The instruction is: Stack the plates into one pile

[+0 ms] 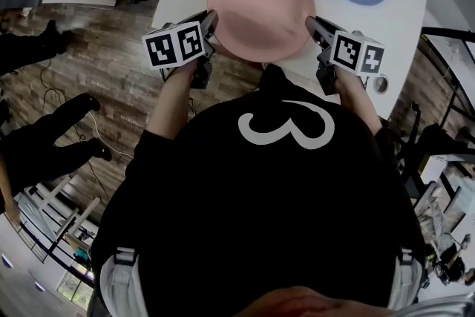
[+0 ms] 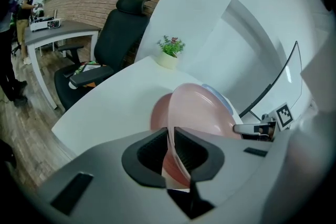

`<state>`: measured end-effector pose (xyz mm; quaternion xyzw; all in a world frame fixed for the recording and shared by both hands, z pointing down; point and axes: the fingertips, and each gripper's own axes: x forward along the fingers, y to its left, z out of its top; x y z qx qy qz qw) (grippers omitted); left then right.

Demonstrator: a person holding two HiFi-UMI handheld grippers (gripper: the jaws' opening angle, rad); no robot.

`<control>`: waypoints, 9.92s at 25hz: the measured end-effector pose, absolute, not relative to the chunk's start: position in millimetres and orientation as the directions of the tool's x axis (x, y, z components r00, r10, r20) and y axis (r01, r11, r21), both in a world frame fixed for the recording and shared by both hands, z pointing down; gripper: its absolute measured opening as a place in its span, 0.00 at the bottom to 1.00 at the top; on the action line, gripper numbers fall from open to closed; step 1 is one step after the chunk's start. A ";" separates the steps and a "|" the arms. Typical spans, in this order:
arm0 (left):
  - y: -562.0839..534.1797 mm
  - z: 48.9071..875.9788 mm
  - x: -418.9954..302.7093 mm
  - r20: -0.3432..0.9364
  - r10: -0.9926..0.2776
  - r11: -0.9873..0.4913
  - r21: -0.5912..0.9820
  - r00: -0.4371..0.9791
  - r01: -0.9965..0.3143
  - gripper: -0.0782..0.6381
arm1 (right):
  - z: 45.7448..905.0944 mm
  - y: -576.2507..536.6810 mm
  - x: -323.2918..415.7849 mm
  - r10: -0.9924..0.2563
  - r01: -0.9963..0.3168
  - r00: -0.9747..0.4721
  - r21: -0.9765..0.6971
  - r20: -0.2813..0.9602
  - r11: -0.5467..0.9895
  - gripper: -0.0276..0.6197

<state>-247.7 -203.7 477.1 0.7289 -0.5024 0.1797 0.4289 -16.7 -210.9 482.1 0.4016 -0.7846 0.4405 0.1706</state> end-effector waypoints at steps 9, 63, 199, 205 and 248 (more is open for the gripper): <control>-206.8 488.9 -251.5 0.711 -0.579 -0.113 0.415 0.399 -0.903 0.18 | 491.0 -217.9 -20.6 -0.462 -0.786 -0.615 -0.544 0.639 0.294 0.14; -172.2 424.8 -216.1 0.603 -0.576 -0.374 0.407 0.552 -0.834 0.15 | 454.7 -160.8 27.2 -0.635 -0.791 -0.551 -0.582 0.541 0.190 0.10; -307.7 409.7 -117.5 0.623 -0.526 -0.305 0.498 0.579 -0.812 0.21 | 427.9 -279.7 97.7 -0.680 -0.746 -0.532 -0.660 0.504 0.094 0.18; -281.0 404.9 -140.2 0.616 -0.553 -0.284 0.494 0.561 -0.822 0.21 | 423.3 -261.0 75.9 -0.671 -0.744 -0.550 -0.656 0.497 0.125 0.18; -163.3 446.6 -240.8 0.623 -0.570 -0.151 0.561 0.536 -0.814 0.21 | 447.7 -173.2 -23.0 -0.586 -0.761 -0.591 -0.625 0.555 0.176 0.17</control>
